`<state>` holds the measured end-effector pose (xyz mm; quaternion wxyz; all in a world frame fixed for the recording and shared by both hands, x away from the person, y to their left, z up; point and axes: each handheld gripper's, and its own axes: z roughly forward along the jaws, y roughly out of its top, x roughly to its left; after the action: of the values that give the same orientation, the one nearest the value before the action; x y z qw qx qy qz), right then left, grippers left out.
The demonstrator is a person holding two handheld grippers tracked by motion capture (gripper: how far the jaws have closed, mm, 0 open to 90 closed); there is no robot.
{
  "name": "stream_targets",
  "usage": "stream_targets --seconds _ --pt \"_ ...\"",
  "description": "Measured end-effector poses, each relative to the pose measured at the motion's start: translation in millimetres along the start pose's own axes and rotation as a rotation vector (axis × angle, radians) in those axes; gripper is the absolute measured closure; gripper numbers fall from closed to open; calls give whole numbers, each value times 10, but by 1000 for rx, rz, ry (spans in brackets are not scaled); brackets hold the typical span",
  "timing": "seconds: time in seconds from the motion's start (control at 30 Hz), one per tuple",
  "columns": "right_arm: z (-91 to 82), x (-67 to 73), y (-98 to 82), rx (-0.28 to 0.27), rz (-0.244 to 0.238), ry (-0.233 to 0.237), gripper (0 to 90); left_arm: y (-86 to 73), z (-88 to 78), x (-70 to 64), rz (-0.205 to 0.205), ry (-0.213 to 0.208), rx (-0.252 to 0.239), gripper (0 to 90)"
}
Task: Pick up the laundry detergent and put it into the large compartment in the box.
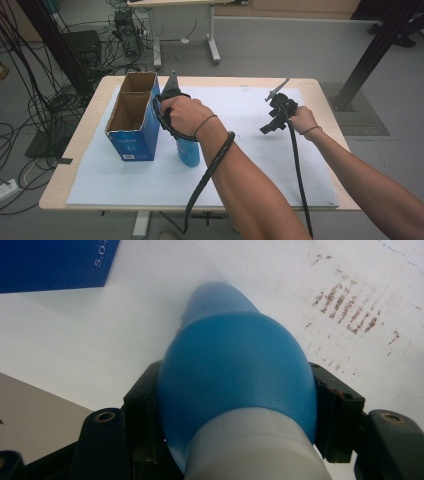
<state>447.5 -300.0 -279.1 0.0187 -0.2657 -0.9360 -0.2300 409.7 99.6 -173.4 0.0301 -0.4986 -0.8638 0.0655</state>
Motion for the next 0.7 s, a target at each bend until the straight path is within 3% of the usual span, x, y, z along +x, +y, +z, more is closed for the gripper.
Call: stream_targets --seconds 0.7 --pt "-8 3 -13 -5 2 1 34 5 0 -17 7 4 0 362"
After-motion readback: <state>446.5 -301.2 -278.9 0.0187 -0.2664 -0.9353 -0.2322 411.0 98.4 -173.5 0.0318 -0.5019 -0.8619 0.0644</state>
